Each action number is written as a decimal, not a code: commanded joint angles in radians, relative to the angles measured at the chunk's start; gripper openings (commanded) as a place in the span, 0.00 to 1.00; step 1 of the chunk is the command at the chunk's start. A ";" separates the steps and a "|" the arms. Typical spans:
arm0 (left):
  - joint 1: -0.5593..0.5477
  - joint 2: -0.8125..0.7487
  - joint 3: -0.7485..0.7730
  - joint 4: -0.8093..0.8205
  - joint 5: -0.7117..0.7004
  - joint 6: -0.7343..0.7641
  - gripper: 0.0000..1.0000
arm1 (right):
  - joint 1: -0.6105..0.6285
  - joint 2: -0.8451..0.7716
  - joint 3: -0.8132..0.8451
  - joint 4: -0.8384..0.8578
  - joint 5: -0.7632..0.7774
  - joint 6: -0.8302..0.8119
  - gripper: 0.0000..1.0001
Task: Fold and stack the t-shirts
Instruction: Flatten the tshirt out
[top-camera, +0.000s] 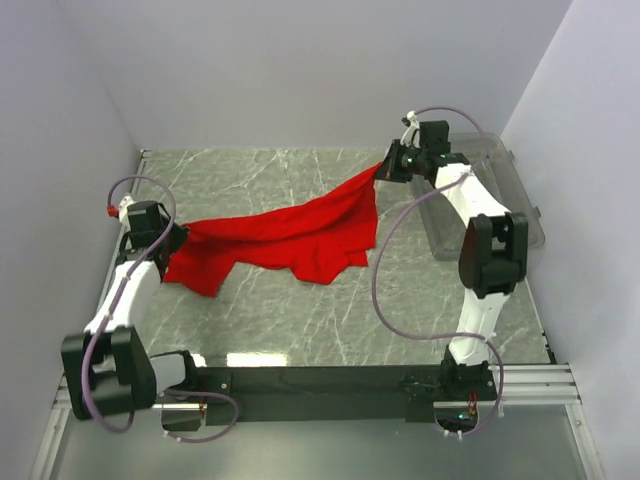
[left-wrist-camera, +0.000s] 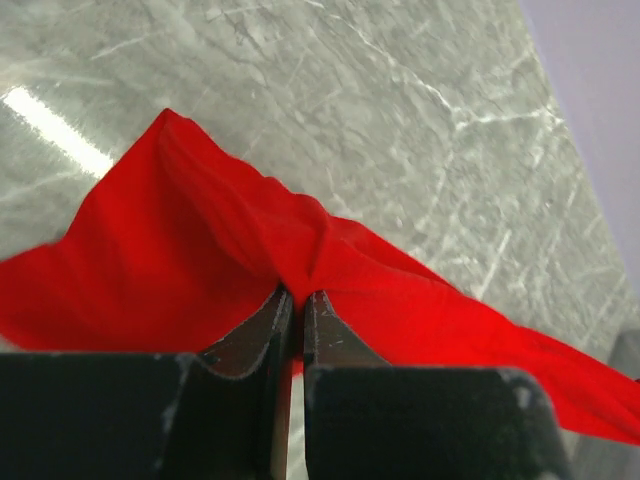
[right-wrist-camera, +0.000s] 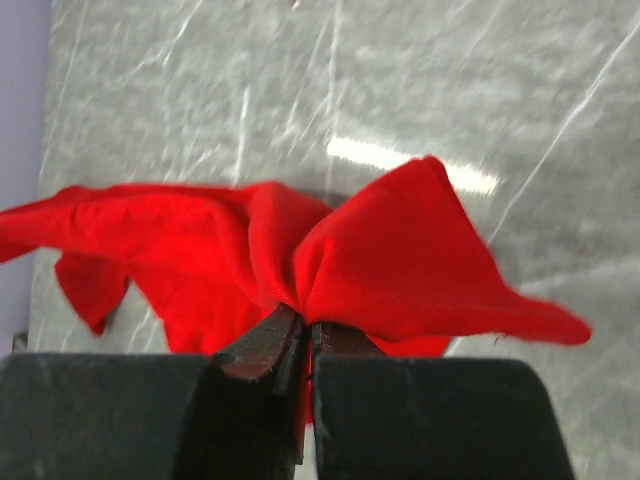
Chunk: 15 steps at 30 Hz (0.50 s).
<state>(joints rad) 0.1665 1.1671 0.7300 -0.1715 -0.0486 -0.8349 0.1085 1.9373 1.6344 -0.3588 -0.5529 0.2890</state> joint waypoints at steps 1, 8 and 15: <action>0.010 0.089 0.026 0.196 0.000 -0.023 0.01 | 0.005 0.038 0.134 0.109 0.033 0.044 0.07; 0.018 0.288 0.166 0.256 0.033 -0.043 0.37 | 0.008 0.025 0.138 0.188 -0.086 -0.054 0.56; 0.021 0.299 0.318 0.149 0.004 0.092 0.67 | 0.075 -0.173 -0.042 -0.118 -0.412 -0.673 0.59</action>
<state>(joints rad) 0.1822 1.5005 0.9619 -0.0124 -0.0315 -0.8265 0.1284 1.8713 1.6295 -0.2825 -0.7918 -0.0109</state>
